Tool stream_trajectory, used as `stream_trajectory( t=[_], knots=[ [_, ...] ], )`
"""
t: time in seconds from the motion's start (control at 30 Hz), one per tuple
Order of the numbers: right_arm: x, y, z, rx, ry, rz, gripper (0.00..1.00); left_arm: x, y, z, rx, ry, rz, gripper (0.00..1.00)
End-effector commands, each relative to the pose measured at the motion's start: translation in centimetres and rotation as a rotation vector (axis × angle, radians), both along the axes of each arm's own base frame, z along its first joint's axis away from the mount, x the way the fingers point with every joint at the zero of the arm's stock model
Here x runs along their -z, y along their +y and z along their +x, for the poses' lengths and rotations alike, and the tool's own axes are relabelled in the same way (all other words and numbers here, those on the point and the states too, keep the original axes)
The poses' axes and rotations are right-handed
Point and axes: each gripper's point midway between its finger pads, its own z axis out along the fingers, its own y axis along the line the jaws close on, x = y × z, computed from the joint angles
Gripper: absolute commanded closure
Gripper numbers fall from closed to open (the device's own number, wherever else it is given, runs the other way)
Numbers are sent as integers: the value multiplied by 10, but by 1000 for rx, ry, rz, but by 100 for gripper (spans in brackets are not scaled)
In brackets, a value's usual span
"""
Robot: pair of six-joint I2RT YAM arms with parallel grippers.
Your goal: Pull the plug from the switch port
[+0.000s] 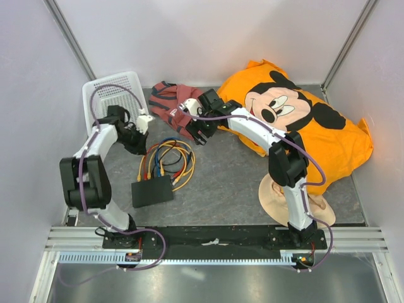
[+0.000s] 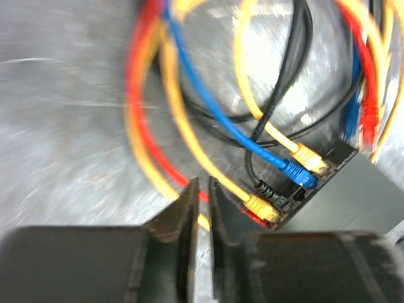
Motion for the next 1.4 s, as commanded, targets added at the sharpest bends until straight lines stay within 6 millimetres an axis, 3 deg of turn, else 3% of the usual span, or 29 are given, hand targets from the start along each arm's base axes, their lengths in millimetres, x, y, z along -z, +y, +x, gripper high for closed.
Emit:
stream_trajectory(
  t=[0.0,0.03,0.07,0.17,0.27,0.5,0.6,0.77,0.83,0.93,0.97,1.03,1.07,1.1,1.13,1.17,1.23,1.27,1.33,1.37],
  knots=[
    [-27,42,-12,-184,-86,69,25,-58,28,-18,-175,-77,32,95],
    [-24,52,-30,-255,-55,96,33,-54,38,-32,-180,-52,81,99],
    [-21,56,-38,-319,-57,94,36,-47,46,-57,-166,-8,112,98],
    [-2,67,-67,-424,6,92,48,-24,64,-102,-189,83,149,98],
    [16,74,-75,-433,55,97,60,3,67,-135,-154,164,184,98],
    [49,82,-73,-318,54,72,59,52,64,-140,-100,197,168,98],
    [64,85,-75,-325,50,37,58,61,52,-137,-23,195,110,98],
    [70,73,-58,-233,97,61,57,71,21,-117,81,196,74,98],
    [65,57,-44,-179,109,67,57,71,4,-106,127,187,80,98],
    [46,30,-30,-128,66,53,55,67,-19,-70,152,160,80,98],
    [41,23,-28,-116,42,42,55,63,-25,-44,155,131,82,98],
    [36,8,-32,-108,18,13,53,62,-39,-17,163,115,87,98],
    [38,0,-32,-88,6,-14,52,46,-46,17,163,47,91,98],
    [39,-5,-35,-81,6,-24,51,56,-52,26,169,74,93,98],
    [45,-17,-44,-69,20,-48,52,52,-64,37,177,61,91,98],
    [46,-20,-46,-61,11,-50,51,37,-72,63,173,6,90,98],
    [45,-33,-57,-61,7,-70,51,29,-76,75,125,21,108,98],
    [44,-36,-60,-67,4,-71,51,11,-77,87,93,-12,102,99],
    [32,-42,-64,-87,-26,-70,52,-22,-67,85,5,-46,89,98],
    [28,-42,-67,-101,-32,-63,52,-23,-62,73,-21,-29,84,98]
  ],
)
